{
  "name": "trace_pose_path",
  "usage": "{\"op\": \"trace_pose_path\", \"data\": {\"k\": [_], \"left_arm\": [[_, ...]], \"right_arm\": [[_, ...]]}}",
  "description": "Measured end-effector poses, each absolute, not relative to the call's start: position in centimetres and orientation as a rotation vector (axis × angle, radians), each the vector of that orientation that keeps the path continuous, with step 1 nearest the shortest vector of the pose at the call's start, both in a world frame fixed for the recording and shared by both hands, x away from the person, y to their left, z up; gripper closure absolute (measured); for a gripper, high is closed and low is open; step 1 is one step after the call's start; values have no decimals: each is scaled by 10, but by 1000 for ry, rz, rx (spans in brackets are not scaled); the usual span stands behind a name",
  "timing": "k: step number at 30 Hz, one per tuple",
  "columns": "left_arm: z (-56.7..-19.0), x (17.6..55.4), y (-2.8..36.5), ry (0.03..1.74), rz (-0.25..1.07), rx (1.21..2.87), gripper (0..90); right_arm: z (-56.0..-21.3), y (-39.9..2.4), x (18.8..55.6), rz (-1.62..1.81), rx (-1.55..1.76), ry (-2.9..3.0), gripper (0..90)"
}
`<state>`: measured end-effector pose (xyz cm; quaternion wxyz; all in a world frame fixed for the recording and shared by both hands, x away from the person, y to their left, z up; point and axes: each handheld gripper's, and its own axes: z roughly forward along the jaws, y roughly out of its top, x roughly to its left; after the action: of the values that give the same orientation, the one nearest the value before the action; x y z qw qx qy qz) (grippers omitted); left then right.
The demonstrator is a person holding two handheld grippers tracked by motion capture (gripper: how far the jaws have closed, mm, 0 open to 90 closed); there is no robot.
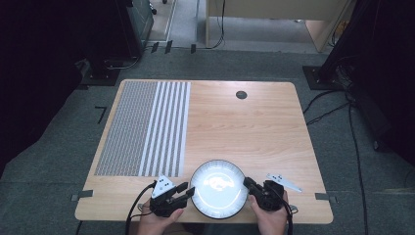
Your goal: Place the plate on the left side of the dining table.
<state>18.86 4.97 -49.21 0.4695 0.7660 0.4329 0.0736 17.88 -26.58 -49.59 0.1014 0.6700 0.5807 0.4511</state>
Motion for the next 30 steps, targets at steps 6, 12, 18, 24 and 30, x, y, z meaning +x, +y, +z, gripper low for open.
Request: {"op": "trace_pose_path", "data": {"k": [6, 12, 18, 24, 30], "left_arm": [[-494, 190, 48, 1064, 144, 1879, 650], [-494, 190, 48, 1068, 140, 1874, 654], [-495, 190, 47, 1061, 143, 1876, 642], [-496, 189, 46, 1059, 159, 1880, 638], [-496, 189, 46, 1060, 170, 1879, 638]], "right_arm": [[-496, -268, 179, 1358, 2002, 1710, 850], [-498, -269, 179, 1377, 2016, 1702, 849], [-500, -274, 180, 1428, 2044, 1691, 846], [-499, -275, 179, 1438, 2053, 1682, 846], [-499, -277, 178, 1473, 2073, 1664, 845]]}}
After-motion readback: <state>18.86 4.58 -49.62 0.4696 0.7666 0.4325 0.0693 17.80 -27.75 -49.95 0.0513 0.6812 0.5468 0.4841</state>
